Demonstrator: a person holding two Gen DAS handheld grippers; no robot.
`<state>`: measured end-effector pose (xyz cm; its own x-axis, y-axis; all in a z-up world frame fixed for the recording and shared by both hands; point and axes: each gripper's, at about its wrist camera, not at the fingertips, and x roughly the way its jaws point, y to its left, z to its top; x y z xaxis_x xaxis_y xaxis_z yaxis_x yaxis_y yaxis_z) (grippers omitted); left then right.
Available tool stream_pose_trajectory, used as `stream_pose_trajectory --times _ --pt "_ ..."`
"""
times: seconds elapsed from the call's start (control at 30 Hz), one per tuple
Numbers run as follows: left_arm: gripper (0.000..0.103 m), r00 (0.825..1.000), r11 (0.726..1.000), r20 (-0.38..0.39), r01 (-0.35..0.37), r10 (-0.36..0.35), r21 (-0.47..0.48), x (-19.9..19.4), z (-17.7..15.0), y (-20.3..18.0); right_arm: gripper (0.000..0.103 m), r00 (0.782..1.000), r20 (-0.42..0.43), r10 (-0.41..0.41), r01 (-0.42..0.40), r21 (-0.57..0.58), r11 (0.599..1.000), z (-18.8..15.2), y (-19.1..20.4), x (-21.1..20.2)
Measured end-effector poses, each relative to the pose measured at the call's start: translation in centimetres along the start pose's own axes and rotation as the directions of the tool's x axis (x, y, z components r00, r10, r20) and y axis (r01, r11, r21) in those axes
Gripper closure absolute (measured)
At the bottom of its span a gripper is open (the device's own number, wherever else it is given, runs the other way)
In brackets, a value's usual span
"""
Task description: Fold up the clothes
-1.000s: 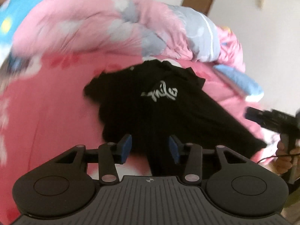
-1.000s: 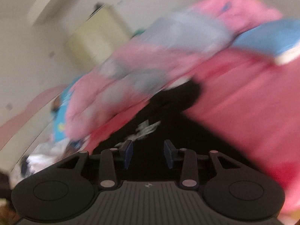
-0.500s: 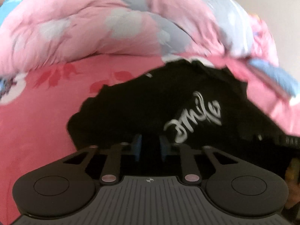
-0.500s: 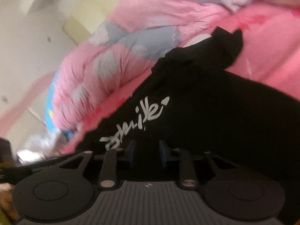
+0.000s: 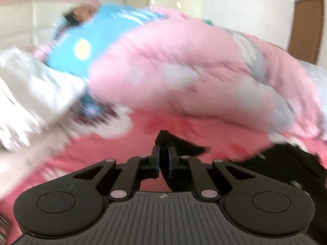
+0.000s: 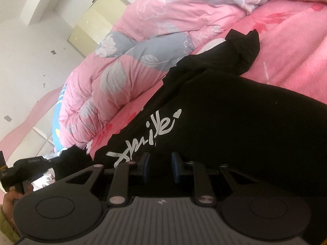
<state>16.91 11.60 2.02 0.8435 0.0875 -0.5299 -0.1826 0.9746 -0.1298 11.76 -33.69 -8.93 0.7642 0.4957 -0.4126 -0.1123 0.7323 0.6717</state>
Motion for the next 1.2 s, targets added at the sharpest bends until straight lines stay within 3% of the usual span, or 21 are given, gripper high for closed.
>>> stream_pose_trajectory --times 0.13,0.37,0.47,0.6,0.73,0.87,1.03,1.2 --pt "0.096 0.996 0.996 -0.018 -0.085 0.086 0.025 2.2 0.6 1.4 0.080 1.000 0.002 0.000 0.000 0.001 1.000 0.0 0.0 0.0" --pt "0.086 0.971 0.988 -0.185 -0.153 0.149 -0.007 5.1 -2.0 3.0 0.080 1.000 0.001 0.000 0.000 -0.003 1.000 0.1 -0.1 0.0" --pt "0.075 0.971 0.983 -0.162 -0.184 0.177 -0.026 4.0 -2.2 3.8 0.080 1.000 0.001 0.001 -0.001 -0.003 1.000 0.1 -0.1 0.0" --pt "0.063 0.974 0.975 -0.057 -0.222 0.220 -0.031 2.1 -1.0 3.9 0.080 1.000 0.003 0.003 -0.003 0.001 1.000 0.0 0.0 0.1" --pt "0.061 0.992 0.992 -0.034 -0.121 0.122 0.029 2.9 0.8 2.1 0.080 1.000 0.004 0.005 -0.005 0.005 1.000 0.0 0.0 0.1" --pt "0.061 0.995 0.989 -0.097 0.003 0.011 0.149 6.1 0.9 -2.3 0.080 1.000 0.005 0.010 -0.010 0.008 1.000 0.0 -0.1 0.1" --pt "0.061 0.975 0.944 -0.199 0.157 -0.100 0.291 10.3 0.5 -7.9 0.080 1.000 0.004 0.012 -0.012 0.011 1.000 0.1 -0.1 0.1" --pt "0.061 0.954 0.901 -0.277 0.216 -0.113 0.376 10.2 -2.9 -9.8 0.080 1.000 0.004 0.019 -0.019 0.016 1.000 0.1 -0.3 0.1"
